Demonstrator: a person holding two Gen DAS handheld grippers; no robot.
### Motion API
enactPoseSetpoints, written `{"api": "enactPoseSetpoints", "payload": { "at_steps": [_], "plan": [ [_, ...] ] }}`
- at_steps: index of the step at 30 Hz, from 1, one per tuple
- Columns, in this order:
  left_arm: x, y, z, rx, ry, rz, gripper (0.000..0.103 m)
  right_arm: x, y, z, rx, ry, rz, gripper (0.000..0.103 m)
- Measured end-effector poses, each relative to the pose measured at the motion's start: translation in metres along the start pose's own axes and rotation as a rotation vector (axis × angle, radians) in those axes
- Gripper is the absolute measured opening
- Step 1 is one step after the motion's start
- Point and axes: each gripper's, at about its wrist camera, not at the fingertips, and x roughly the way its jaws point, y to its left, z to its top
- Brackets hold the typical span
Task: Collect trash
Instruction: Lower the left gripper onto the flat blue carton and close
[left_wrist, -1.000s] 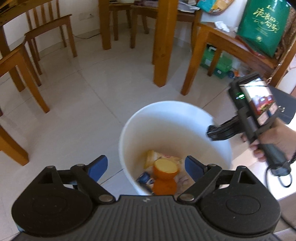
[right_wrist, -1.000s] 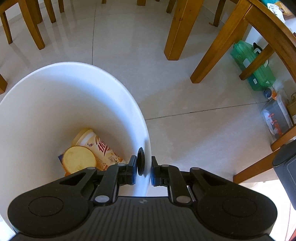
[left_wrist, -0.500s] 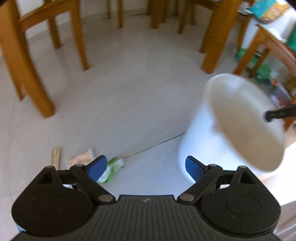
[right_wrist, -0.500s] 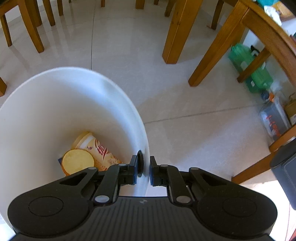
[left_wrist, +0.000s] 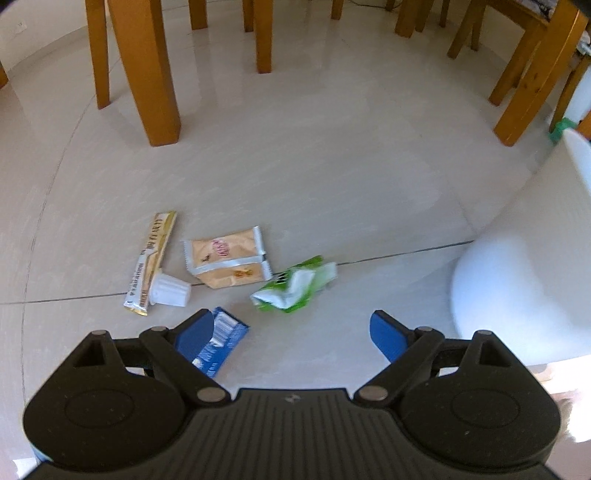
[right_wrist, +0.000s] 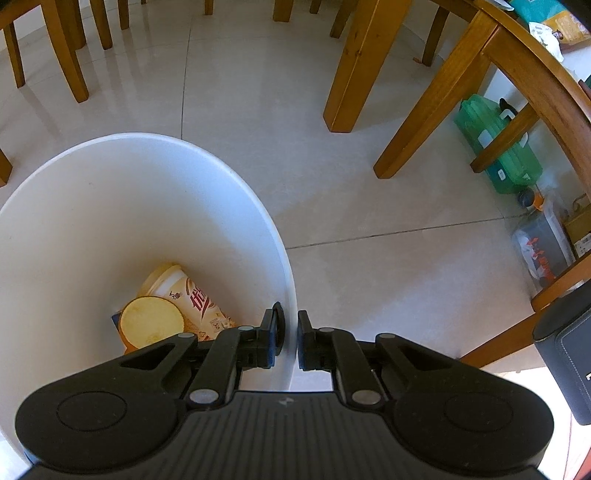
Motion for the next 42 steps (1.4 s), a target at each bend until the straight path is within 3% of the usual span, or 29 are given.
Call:
{"api": "enactPoseSetpoints", "payload": {
  "at_steps": [10, 14, 22, 23, 25, 29, 34, 38, 42],
  "plan": [
    [0.049, 0.031, -0.027, 0.050, 0.007, 0.074, 0.092, 0.000, 0.003, -0.001, 0.004, 0.018, -0.019, 0.013],
    [0.072, 0.048, -0.040, 0.043, 0.015, 0.045, 0.092, 0.000, 0.004, -0.001, 0.002, 0.021, -0.021, 0.013],
    [0.114, 0.056, -0.057, 0.109, 0.064, 0.071, 0.089, 0.000, 0.007, 0.000, -0.008, 0.021, -0.032, 0.013],
    [0.118, 0.054, -0.059, 0.129, 0.079, 0.085, 0.087, 0.000, 0.007, 0.000, -0.009, 0.021, -0.033, 0.014],
    [0.124, 0.050, -0.060, 0.171, 0.092, 0.118, 0.071, 0.001, 0.006, 0.000, -0.011, 0.022, -0.034, 0.014],
    [0.126, 0.048, -0.062, 0.220, 0.102, 0.136, 0.063, 0.001, 0.006, 0.001, -0.012, 0.023, -0.036, 0.014],
    [0.127, 0.052, -0.063, 0.218, 0.111, 0.130, 0.040, 0.002, 0.008, 0.001, -0.017, 0.023, -0.040, 0.014],
    [0.123, 0.053, -0.065, 0.193, 0.110, 0.121, 0.032, 0.002, 0.008, 0.002, -0.017, 0.024, -0.042, 0.014],
    [0.113, 0.051, -0.065, 0.166, 0.097, 0.098, 0.031, 0.001, 0.009, 0.002, -0.021, 0.023, -0.042, 0.014]
  ]
}}
